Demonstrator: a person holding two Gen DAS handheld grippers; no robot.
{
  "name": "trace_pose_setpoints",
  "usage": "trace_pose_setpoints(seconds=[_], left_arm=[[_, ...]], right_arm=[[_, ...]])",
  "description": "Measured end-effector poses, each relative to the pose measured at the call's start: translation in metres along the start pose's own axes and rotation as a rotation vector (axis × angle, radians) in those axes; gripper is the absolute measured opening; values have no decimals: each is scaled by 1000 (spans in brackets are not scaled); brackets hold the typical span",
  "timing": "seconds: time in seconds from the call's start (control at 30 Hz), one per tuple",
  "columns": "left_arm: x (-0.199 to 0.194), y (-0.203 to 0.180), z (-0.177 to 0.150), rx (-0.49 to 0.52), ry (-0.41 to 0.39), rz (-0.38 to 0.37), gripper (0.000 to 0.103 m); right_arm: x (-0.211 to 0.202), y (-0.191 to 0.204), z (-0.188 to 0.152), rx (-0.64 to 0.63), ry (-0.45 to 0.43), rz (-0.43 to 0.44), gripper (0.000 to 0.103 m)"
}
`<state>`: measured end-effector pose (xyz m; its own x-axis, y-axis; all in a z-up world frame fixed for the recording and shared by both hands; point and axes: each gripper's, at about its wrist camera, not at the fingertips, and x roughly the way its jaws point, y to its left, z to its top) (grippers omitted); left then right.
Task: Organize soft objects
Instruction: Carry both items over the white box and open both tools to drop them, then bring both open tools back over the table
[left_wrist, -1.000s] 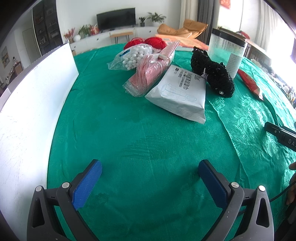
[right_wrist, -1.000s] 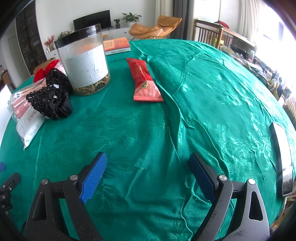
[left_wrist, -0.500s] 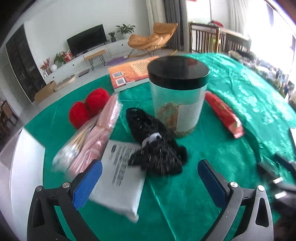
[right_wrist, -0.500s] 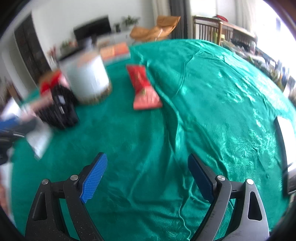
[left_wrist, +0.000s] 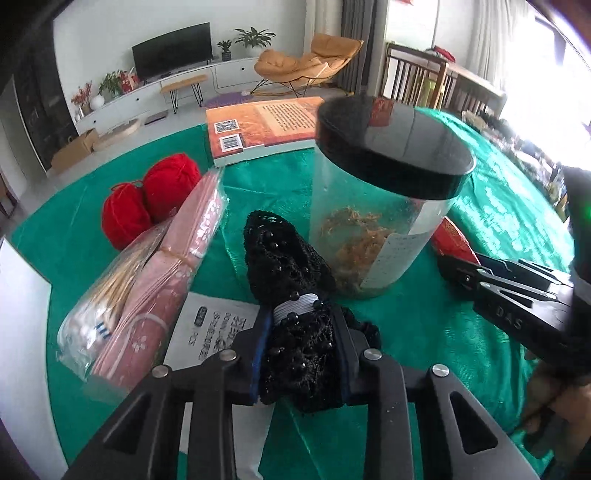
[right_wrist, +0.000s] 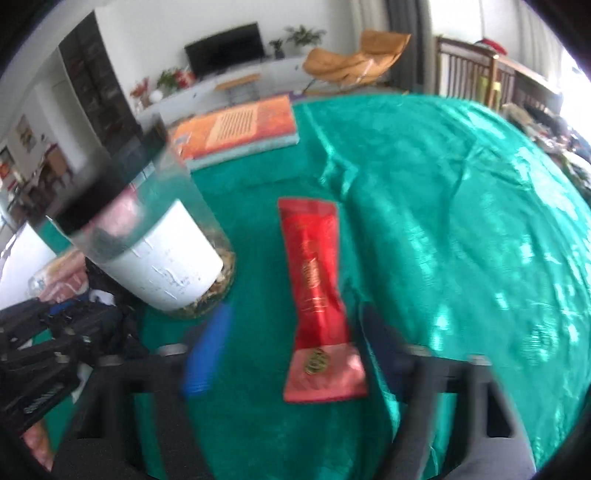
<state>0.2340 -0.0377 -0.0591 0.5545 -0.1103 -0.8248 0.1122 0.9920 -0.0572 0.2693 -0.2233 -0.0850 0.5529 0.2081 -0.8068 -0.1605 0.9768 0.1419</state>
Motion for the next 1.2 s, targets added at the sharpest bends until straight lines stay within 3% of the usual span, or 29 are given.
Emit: trace_pose_setpoints(seconds=[0.23, 0.4, 0.53, 0.7, 0.9, 0.93, 1.0, 1.03, 1.07, 1.13, 1.2], left_arm=[[-87, 34, -22, -162, -105, -164, 28], [-172, 73, -51, -180, -199, -155, 28], [-234, 127, -84, -219, -245, -66, 28], [-296, 208, -144, -281, -247, 148, 28], [-315, 272, -212, -377, -169, 310, 29], [-313, 279, -223, -390, -145, 342, 32], [-306, 291, -240, -428, -122, 390, 59], [-304, 296, -247, -456, -118, 418, 93], [-306, 300, -252, -475, -133, 444, 103], [-307, 298, -256, -491, -182, 478, 103], [-305, 291, -252, -484, -202, 453, 103]], right_arm=[[-61, -17, -6, 79, -98, -2, 28], [-138, 17, -10, 10, -193, 48, 28], [-185, 80, -11, -89, -245, 154, 28], [-228, 189, -22, -195, -266, 390, 28], [-231, 335, -59, -325, -141, 691, 28], [-226, 352, -65, -342, -111, 719, 28], [-211, 389, -82, -382, -45, 773, 34], [-202, 401, -89, -401, -14, 788, 49], [-195, 409, -99, -413, 21, 798, 75], [-183, 408, -109, -406, 45, 792, 75], [-178, 396, -117, -411, 8, 717, 75]])
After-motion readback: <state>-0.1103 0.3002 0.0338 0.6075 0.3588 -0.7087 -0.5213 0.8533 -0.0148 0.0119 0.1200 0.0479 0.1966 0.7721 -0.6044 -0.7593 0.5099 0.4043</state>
